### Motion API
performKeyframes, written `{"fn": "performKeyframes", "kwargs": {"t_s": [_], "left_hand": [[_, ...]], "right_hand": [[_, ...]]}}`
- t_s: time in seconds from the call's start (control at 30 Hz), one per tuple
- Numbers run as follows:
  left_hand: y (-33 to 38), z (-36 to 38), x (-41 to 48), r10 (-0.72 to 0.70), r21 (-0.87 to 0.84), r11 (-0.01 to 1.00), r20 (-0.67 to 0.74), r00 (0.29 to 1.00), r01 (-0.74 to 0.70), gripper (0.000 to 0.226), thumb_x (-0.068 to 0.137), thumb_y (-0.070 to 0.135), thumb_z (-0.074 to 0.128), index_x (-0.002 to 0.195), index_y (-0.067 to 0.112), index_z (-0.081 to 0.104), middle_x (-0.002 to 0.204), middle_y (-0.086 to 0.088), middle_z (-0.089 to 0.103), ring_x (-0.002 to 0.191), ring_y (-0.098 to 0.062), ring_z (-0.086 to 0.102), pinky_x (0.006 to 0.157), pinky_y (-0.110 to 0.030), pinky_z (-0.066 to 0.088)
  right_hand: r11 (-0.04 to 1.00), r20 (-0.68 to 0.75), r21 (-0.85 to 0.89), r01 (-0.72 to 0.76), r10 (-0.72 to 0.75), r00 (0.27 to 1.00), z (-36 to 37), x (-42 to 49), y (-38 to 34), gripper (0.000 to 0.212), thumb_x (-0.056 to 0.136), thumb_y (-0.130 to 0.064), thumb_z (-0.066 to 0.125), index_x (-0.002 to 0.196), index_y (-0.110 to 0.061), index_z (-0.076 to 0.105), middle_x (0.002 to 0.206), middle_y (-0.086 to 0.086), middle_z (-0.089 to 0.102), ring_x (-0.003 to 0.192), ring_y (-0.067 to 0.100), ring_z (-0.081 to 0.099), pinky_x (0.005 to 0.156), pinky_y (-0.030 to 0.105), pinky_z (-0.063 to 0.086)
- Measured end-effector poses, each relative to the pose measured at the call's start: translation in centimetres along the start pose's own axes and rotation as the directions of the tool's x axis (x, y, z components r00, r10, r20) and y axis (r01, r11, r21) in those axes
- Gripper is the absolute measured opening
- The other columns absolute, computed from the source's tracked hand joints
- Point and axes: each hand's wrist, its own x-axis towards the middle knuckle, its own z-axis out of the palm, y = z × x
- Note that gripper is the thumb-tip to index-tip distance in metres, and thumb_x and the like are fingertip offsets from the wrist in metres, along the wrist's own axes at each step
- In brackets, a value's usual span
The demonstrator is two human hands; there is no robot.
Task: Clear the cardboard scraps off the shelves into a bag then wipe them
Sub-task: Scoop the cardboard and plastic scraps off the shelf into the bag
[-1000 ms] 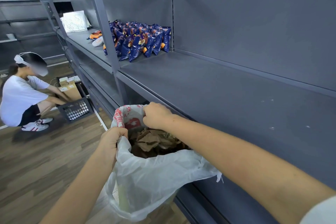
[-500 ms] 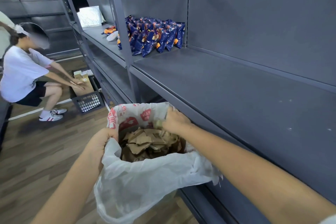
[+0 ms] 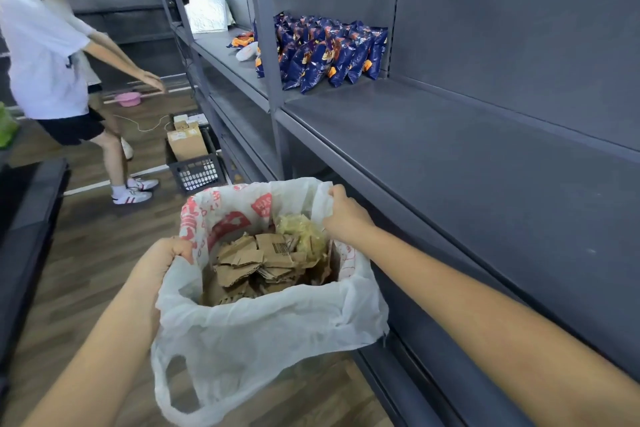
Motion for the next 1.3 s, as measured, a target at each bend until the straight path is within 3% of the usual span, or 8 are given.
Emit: {"fn": "performKeyframes", "kwargs": {"t_s": [0.17,0.4,0.5,0.6,0.77,0.93,1.1,1.3], "left_hand": [[-1.2,-0.2,0.1,-0.200,-0.038,0.980,-0.072,0.977,0.198,0.047,0.089,-0.017,0.040,0.136,-0.014,0.038,0.145,-0.027,0.039,0.133,-0.042,0.036,0.110,-0.042,0.029],[-2.7,0.1,-3.3,-0.158,0.071,0.982,-0.178,0.971,0.173,0.044,0.088,0.000,0.054,0.132,-0.001,0.048,0.132,-0.019,0.050,0.118,-0.033,0.050,0.095,-0.025,0.042],[-3.9,0.0,-4.5,-0.133,0.064,0.987,-0.172,0.976,0.146,0.012,0.085,-0.007,0.053,0.089,0.003,0.057,0.096,-0.015,0.047,0.071,-0.026,0.044,0.050,-0.013,0.043],[-4.7,-0.4,-5.3,-0.129,-0.018,0.992,-0.188,0.974,0.128,0.036,0.084,-0.006,0.053,0.061,0.012,0.033,0.068,-0.005,0.035,0.070,-0.024,0.038,0.047,-0.021,0.037],[-6.0,-1.2,-6.5,-0.087,-0.089,0.993,-0.153,0.984,0.074,0.030,0.086,-0.008,0.052,0.065,0.010,0.040,0.071,-0.007,0.040,0.066,-0.021,0.040,0.039,-0.010,0.033],[-8.9,-1.8,-7.4,-0.113,-0.174,0.981,-0.163,0.980,0.084,0.042,0.087,-0.002,0.055,0.129,0.000,0.050,0.125,-0.016,0.051,0.117,-0.026,0.050,0.100,-0.029,0.039],[-15.2,0.0,-9.1,-0.096,-0.430,0.903,-0.148,0.984,0.023,0.028,0.071,-0.019,0.046,0.062,0.008,0.045,0.087,-0.010,0.047,0.080,-0.023,0.042,0.058,-0.025,0.036],[-20.9,3.2,-9.3,-0.140,-0.473,0.880,-0.176,0.974,0.041,0.034,0.063,-0.018,0.046,0.082,0.008,0.056,0.087,-0.010,0.045,0.070,-0.021,0.040,0.056,-0.024,0.035]], "right_hand": [[0.993,0.003,0.112,0.034,-0.034,0.999,0.6,0.1,0.2,0.061,0.094,-0.020,0.050,0.144,-0.012,0.014,0.127,0.014,0.047,0.095,0.020,0.050,0.057,0.020,0.038],[0.993,0.016,0.107,0.058,-0.060,0.998,1.9,-1.1,1.0,0.052,0.096,-0.018,0.047,0.140,-0.009,0.020,0.126,0.014,0.049,0.091,0.018,0.046,0.053,0.019,0.032],[0.996,0.009,0.076,0.051,-0.052,0.999,1.9,-2.1,0.6,0.053,0.095,-0.018,0.049,0.139,-0.006,0.022,0.126,0.016,0.050,0.097,0.022,0.052,0.066,0.028,0.041],[0.997,-0.018,0.046,0.055,-0.054,0.998,1.6,-3.2,-0.1,0.045,0.094,-0.015,0.048,0.133,-0.002,0.029,0.122,0.018,0.052,0.098,0.027,0.054,0.068,0.032,0.039],[0.998,-0.059,0.006,0.067,-0.067,0.996,1.8,-5.6,-1.1,0.039,0.094,-0.017,0.049,0.125,0.002,0.035,0.118,0.017,0.056,0.087,0.021,0.048,0.067,0.032,0.038],[0.999,-0.039,0.037,0.029,-0.028,0.999,3.9,-8.7,-1.2,0.042,0.094,-0.021,0.049,0.125,0.003,0.035,0.114,0.015,0.054,0.091,0.024,0.051,0.071,0.033,0.039],[0.999,-0.026,0.037,-0.029,0.030,0.999,7.8,-10.6,0.2,0.041,0.094,-0.018,0.049,0.127,0.003,0.037,0.124,0.018,0.053,0.103,0.030,0.054,0.072,0.031,0.037],[0.997,0.063,0.042,-0.059,0.056,0.996,13.6,-10.7,3.4,0.043,0.091,-0.015,0.054,0.128,0.000,0.037,0.120,0.017,0.055,0.098,0.031,0.055,0.052,0.026,0.032]]}}
